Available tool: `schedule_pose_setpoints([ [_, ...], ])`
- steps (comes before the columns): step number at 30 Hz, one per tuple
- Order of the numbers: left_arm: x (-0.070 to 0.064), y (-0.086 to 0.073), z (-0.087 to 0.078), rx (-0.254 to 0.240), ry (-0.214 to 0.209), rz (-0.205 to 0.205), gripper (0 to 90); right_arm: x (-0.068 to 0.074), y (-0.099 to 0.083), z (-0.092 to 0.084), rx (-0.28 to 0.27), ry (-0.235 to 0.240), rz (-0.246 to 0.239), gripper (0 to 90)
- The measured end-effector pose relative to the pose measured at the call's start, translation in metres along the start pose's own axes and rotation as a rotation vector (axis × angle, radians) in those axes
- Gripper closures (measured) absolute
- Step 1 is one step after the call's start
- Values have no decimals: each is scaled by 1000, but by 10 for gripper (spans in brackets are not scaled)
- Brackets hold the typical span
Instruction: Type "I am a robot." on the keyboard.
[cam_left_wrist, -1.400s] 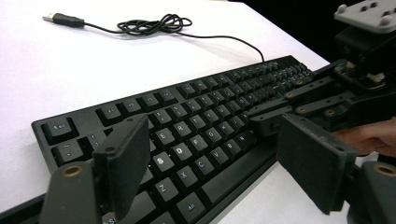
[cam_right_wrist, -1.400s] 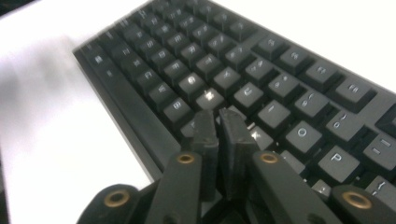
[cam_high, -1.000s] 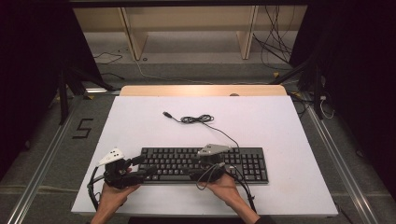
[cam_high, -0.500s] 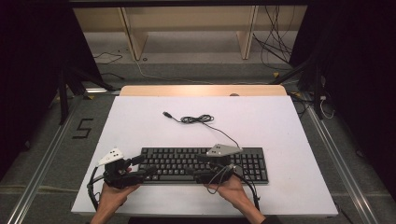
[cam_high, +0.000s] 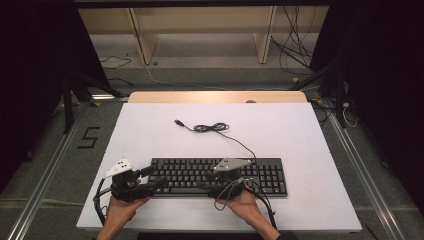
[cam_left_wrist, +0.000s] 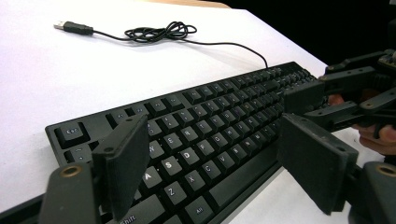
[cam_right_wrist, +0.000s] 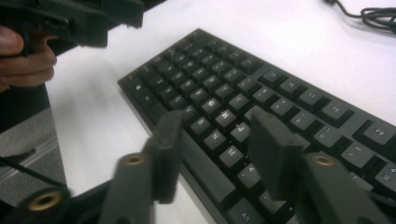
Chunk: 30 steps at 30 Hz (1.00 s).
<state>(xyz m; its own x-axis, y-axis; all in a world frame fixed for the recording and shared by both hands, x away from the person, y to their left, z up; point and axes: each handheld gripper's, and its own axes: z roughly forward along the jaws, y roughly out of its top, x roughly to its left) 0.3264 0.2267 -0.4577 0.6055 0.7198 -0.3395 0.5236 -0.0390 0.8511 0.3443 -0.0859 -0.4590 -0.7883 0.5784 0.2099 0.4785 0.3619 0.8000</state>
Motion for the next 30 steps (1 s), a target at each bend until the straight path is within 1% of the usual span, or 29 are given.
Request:
schedule_pose_setpoints([
  [7, 0, 0, 0, 3, 2, 3, 249, 4, -2, 6, 28, -1, -16, 789],
  [12, 0, 0, 0, 2, 3, 3, 249, 6, -4, 13, 58, -4, -30, 874],
  [16, 0, 0, 0, 3, 3, 4, 249, 7, -6, 18, 78, -9, -37, 900],
  [23, 0, 0, 1, 4, 4, 5, 249, 8, -8, 24, 106, -20, -40, 900],
  [30, 0, 0, 0, 5, 6, 6, 249, 9, -12, 31, 138, -35, -61, 900],
])
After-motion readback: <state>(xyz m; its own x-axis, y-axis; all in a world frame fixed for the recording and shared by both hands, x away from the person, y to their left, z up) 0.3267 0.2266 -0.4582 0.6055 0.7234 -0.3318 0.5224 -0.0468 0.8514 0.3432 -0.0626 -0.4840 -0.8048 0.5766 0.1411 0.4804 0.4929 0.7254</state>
